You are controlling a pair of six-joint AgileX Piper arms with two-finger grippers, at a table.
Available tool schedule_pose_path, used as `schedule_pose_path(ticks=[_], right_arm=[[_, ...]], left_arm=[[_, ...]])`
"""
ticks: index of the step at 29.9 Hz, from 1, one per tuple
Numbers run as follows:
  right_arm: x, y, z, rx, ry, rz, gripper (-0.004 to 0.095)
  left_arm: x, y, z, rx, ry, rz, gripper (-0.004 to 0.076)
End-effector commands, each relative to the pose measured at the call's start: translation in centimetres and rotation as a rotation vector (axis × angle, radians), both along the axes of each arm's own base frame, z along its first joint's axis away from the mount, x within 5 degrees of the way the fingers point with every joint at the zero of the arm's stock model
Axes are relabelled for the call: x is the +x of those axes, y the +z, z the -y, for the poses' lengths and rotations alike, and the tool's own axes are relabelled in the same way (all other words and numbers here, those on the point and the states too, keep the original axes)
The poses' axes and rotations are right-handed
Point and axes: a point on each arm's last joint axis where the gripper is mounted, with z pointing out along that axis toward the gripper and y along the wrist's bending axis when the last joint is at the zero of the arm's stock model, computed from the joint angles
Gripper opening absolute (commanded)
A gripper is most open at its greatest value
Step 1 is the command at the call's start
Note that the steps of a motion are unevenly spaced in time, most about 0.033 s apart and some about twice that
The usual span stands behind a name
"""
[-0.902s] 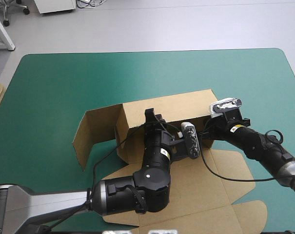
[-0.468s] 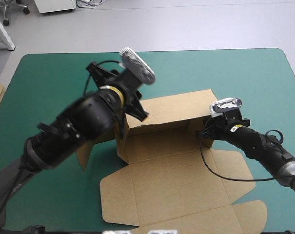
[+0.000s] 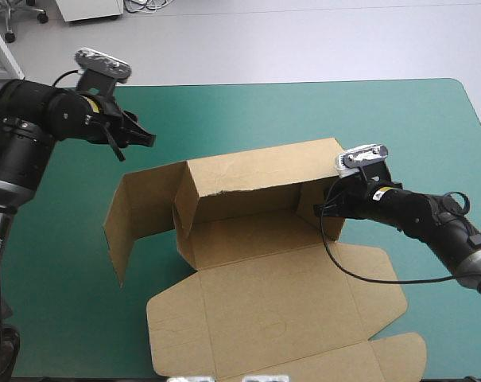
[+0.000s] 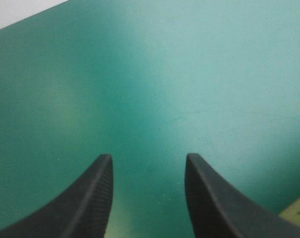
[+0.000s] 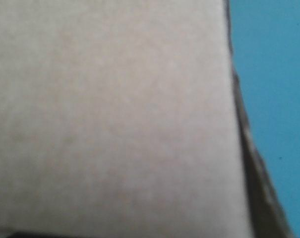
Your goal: Fold the box
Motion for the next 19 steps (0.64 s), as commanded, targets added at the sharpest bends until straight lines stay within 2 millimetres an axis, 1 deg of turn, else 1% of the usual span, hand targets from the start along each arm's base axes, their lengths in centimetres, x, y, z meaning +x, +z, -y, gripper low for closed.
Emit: schedule_pose_path(ticks=[1, 3, 5, 8, 11, 16, 19], right_arm=[[0.2, 4.3, 0.3, 0.015, -0.050, 0.063, -0.0018], [0.4, 5.4, 0.7, -0.027, -0.070, 0.053, -0.0018], [0.5, 6.6, 0.9, -0.057, -0.089, 0.022, -0.0018], [1.2, 8.0, 0.7, -0.083, -0.079, -0.028, -0.0018], [2.2, 8.6, 0.2, -0.106, -0.064, -0.102, -0.0018], [4.6, 7.8, -0.6, -0.168, -0.044, -0.302, -0.0019], [6.2, 7.3, -1.1, -0.173, -0.050, -0.376, -0.0019]], left_arm=[[-0.4, 1.9, -3.1, -0.050, 0.081, 0.092, 0.0328], [-0.3, 1.8, -5.0, -0.043, 0.147, 0.077, 0.0326], [-0.3, 1.4, -6.4, -0.040, 0.196, 0.053, 0.0326], [0.0, 0.2, -7.5, -0.041, 0.231, 0.018, 0.0323], [0.6, -2.1, -7.8, -0.048, 0.242, -0.033, 0.0309], [1.3, -7.7, -8.1, -0.034, 0.237, -0.130, 0.0288], [1.5, -9.7, -8.0, -0.033, 0.228, -0.150, 0.0288]])
